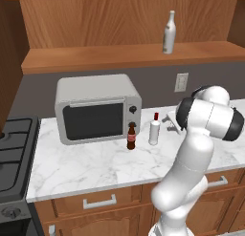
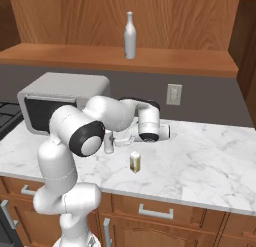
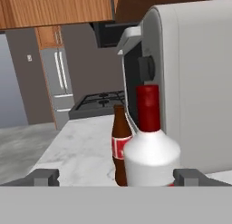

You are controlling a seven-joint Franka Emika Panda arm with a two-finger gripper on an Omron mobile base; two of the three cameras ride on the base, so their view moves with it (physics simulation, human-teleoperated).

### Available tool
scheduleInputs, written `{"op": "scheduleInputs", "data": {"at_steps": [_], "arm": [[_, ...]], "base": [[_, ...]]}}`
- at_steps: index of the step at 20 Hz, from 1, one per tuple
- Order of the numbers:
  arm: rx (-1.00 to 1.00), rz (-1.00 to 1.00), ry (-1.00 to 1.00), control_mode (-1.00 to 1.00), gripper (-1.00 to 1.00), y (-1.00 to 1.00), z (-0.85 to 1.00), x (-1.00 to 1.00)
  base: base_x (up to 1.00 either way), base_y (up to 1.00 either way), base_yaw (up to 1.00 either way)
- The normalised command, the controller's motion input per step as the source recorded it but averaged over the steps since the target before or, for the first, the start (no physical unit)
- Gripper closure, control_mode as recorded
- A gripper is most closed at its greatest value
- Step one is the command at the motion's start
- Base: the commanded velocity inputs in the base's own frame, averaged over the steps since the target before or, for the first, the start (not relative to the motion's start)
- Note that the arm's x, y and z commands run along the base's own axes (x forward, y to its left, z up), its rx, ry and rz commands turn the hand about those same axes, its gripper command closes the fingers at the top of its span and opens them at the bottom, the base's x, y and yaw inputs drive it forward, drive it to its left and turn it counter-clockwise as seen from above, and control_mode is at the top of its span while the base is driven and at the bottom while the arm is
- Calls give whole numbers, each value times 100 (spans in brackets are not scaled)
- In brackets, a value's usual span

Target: Sort all alcoholic drinks to one cabinet, and non-alcoholic drinks to the other.

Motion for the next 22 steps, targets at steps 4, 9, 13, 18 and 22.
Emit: {"op": "scheduleInputs", "data": {"at_steps": [4,9,13,18,22], "arm": [[0,-2,0,-100,-100,18,-11,0],[0,0,0,-100,-100,22,-1,0],[0,0,0,-100,-100,16,0,0],[0,0,0,-100,-100,9,0,0],[0,-5,0,-100,-100,0,0,11]], "base": [[0,0,0],[0,0,0],[0,0,0],[0,0,0],[0,0,0]]}}
